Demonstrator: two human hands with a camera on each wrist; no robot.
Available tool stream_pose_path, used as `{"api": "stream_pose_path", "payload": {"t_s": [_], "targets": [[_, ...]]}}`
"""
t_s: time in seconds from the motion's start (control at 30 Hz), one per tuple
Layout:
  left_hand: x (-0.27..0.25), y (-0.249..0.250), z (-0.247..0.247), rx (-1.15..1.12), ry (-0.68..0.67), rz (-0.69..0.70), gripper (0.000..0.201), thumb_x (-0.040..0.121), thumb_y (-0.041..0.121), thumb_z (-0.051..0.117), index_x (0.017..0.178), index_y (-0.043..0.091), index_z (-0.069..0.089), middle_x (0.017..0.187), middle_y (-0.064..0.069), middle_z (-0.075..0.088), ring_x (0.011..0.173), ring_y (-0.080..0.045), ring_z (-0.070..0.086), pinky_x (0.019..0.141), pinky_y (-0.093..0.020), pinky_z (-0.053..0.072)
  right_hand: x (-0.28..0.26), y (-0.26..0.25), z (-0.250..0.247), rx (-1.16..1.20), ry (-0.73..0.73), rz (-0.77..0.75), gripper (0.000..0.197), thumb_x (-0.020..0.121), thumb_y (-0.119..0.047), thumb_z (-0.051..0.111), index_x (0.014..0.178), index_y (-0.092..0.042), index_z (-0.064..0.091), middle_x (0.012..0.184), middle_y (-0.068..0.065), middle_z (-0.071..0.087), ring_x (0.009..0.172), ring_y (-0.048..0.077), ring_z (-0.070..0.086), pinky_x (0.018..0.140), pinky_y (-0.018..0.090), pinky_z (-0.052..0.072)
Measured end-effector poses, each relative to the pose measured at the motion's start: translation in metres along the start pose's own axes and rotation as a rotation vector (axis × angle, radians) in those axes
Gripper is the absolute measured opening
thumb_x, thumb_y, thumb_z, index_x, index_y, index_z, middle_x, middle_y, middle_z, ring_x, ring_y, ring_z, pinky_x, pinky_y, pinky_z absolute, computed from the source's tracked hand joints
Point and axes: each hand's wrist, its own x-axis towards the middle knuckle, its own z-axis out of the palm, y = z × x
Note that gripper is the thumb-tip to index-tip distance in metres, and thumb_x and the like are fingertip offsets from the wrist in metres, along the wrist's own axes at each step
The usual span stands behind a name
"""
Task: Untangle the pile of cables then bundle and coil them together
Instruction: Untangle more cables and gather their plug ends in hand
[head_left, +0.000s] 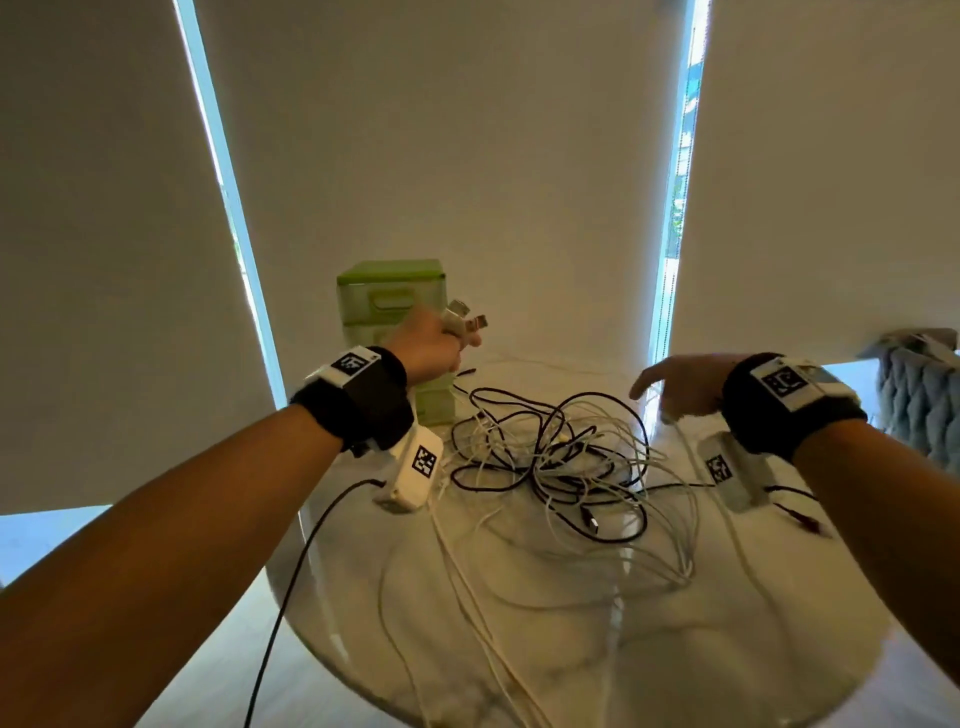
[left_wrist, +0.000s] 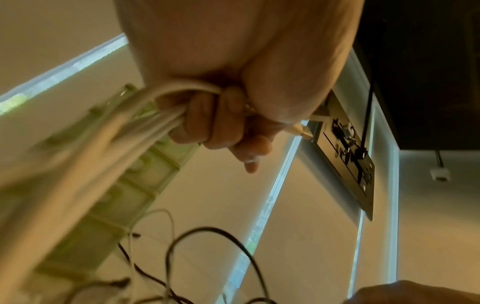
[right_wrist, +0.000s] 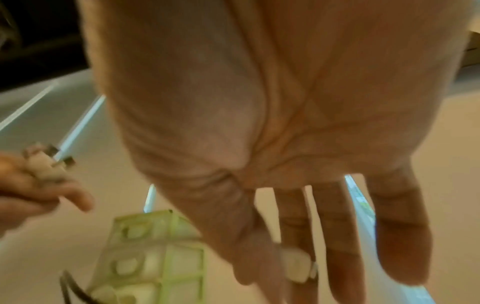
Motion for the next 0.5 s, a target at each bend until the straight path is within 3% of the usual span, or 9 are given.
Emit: {"api": "stream_pose_path", "payload": {"t_s": [0.1, 0.2, 0.27, 0.33, 0.4, 0.5], "targets": [[-0.008, 0.004, 0.011, 0.009, -0.035, 0.018, 0.024, 0.102, 0.008, 0.039, 0.098, 0.001, 0.061, 0.065, -0.005, 0.045, 0.039, -0.003, 0.037, 0.036, -0.015, 0.027, -0.027, -0.019, -0.015, -0.069, 0.013, -0.140, 0.050, 0.093, 0.007, 0.041, 0.120, -0.032, 0.058, 0.102, -0.007, 0.057, 0.087, 0.008, 0.052, 0.082, 0.026, 0.041], [-0.018, 0.006, 0.020, -0.102, -0.144, -0.014, 0.032, 0.104, 0.028, 0.038, 0.095, 0.010, 0.063, 0.052, 0.005, 0.035, 0.044, -0.007, 0.030, 0.043, -0.020, 0.026, -0.053, -0.049, -0.024, 0.085, 0.146, -0.323, 0.040, 0.098, -0.013, 0.050, 0.133, -0.031, 0.052, 0.114, -0.002, 0.062, 0.106, 0.012, 0.056, 0.099, 0.033, 0.042], [-0.025, 0.011, 0.030, -0.199, -0.214, -0.033, 0.033, 0.103, 0.031, 0.038, 0.094, 0.009, 0.062, 0.051, 0.007, 0.033, 0.044, -0.007, 0.031, 0.044, -0.020, 0.028, -0.070, -0.071, -0.022, 0.425, 0.204, -0.432, 0.043, 0.099, -0.030, 0.050, 0.141, -0.033, 0.042, 0.120, 0.001, 0.061, 0.109, 0.016, 0.058, 0.098, 0.036, 0.047], [-0.033, 0.017, 0.040, -0.287, -0.246, -0.050, 0.032, 0.103, 0.031, 0.040, 0.092, 0.009, 0.060, 0.051, 0.006, 0.032, 0.045, -0.009, 0.033, 0.044, -0.021, 0.032, -0.080, -0.088, -0.018, 0.576, 0.211, -0.519, 0.049, 0.099, -0.037, 0.046, 0.146, -0.033, 0.034, 0.126, -0.001, 0.056, 0.115, 0.016, 0.055, 0.098, 0.036, 0.046], [-0.038, 0.022, 0.050, -0.352, -0.273, -0.059, 0.028, 0.103, 0.025, 0.040, 0.089, 0.009, 0.057, 0.049, 0.006, 0.037, 0.047, -0.010, 0.036, 0.045, -0.022, 0.037, -0.085, -0.102, -0.010, 0.522, 0.220, -0.593, 0.047, 0.102, -0.036, 0.039, 0.147, -0.027, 0.033, 0.123, -0.005, 0.053, 0.114, 0.012, 0.052, 0.098, 0.030, 0.043], [-0.042, 0.024, 0.059, -0.414, -0.283, -0.070, 0.026, 0.102, 0.013, 0.037, 0.081, 0.011, 0.052, 0.057, 0.001, 0.035, 0.048, -0.011, 0.036, 0.044, -0.022, 0.039, -0.085, -0.112, -0.002, 0.394, 0.239, -0.633, 0.037, 0.105, -0.029, 0.029, 0.131, -0.012, 0.048, 0.105, -0.003, 0.056, 0.092, 0.008, 0.053, 0.084, 0.024, 0.043]]}}
